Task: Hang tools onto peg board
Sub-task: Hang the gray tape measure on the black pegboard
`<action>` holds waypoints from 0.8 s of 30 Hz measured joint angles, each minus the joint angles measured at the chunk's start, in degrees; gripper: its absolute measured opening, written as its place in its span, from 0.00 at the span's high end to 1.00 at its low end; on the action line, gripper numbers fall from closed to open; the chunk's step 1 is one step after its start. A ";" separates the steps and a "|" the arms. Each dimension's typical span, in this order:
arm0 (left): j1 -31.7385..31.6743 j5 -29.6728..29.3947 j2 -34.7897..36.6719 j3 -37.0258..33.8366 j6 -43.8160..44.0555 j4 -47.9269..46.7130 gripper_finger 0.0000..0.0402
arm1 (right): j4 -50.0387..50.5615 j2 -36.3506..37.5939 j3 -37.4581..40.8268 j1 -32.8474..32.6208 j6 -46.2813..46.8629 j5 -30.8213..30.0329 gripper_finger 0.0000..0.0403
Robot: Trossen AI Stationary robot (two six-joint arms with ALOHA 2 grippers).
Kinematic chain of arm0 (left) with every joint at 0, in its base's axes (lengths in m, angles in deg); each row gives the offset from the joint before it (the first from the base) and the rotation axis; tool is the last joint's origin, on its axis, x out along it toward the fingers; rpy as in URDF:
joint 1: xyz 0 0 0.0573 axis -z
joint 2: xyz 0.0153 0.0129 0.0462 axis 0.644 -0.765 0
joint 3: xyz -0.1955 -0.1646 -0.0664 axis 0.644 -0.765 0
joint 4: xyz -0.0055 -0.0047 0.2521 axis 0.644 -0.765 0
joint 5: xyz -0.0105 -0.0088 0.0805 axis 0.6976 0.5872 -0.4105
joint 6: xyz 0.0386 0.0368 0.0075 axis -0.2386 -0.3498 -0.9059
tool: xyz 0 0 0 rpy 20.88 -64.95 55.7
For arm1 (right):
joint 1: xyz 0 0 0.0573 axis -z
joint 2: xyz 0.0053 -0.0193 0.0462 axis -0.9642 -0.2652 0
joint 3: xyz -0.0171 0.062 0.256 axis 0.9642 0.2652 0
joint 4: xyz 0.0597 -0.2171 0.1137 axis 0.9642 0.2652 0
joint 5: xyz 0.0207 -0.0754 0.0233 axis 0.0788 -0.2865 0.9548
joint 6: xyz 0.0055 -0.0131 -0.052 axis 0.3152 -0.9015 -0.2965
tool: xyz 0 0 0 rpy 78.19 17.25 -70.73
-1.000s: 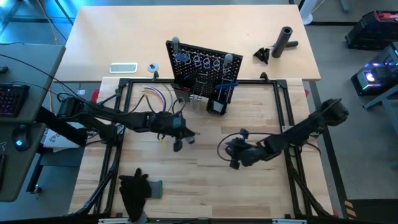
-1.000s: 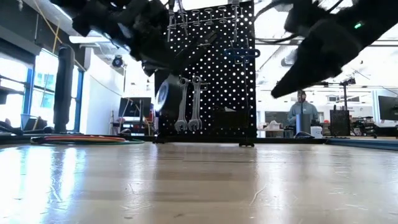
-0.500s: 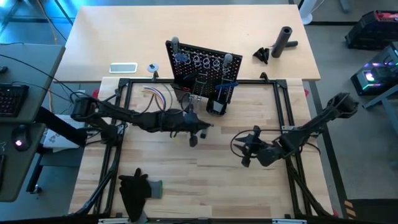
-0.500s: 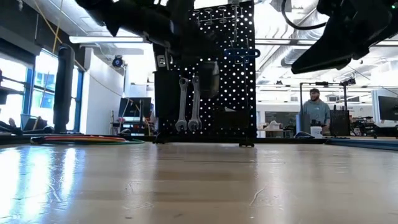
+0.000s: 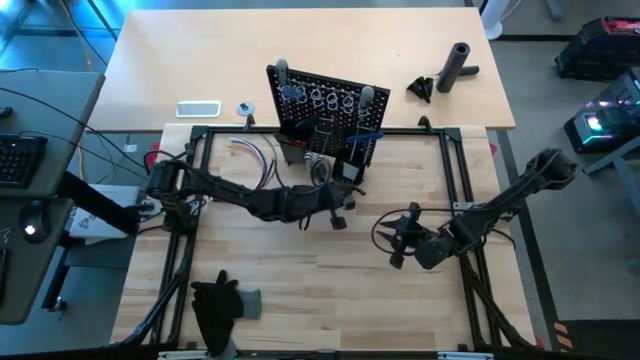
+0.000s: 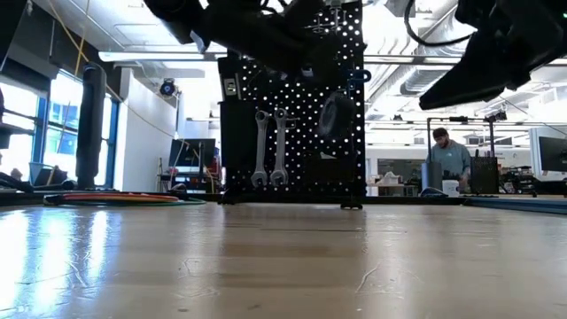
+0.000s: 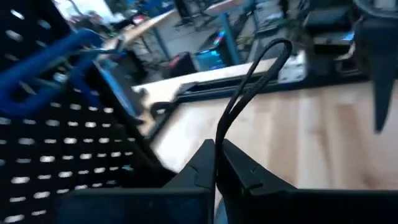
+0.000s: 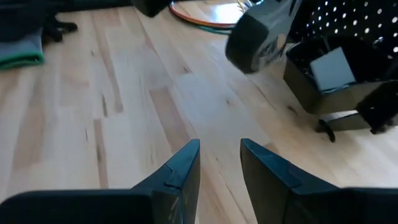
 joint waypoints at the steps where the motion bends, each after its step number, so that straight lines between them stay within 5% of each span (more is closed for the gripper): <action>1: 0.35 -1.59 -0.09 -0.08 -1.88 0.66 1.00 | -0.04 -0.01 0.01 0.09 -0.03 -0.09 0.73; 10: 2.20 -12.30 0.31 -0.15 -14.48 6.80 1.00 | 0.88 0.07 -0.03 0.67 0.08 -0.25 0.73; 24: 2.41 -19.07 0.35 -0.15 -21.98 11.83 1.00 | 1.59 0.09 -0.03 1.92 -1.59 1.13 0.73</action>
